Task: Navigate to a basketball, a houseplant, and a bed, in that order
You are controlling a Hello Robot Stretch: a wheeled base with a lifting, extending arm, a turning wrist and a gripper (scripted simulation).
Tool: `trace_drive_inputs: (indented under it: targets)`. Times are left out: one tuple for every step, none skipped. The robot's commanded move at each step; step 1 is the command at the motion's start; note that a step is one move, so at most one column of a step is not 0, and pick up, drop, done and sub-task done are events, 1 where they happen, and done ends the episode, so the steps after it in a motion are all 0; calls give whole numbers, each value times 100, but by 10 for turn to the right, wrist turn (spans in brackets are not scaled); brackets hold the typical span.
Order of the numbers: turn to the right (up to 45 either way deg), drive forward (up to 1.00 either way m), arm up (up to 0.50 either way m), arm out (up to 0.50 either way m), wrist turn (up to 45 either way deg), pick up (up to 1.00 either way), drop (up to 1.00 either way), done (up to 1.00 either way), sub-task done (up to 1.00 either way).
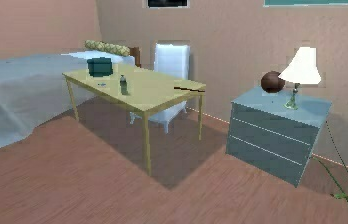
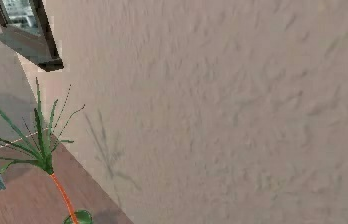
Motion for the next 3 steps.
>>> trace_drive_inputs:
  targets:
    - [30,0,0,0,0,0,0,0,0]
    - [0,95,0,0,0,0,0,0,0]
    - [450,0,0,0,0,0,0,0,0]
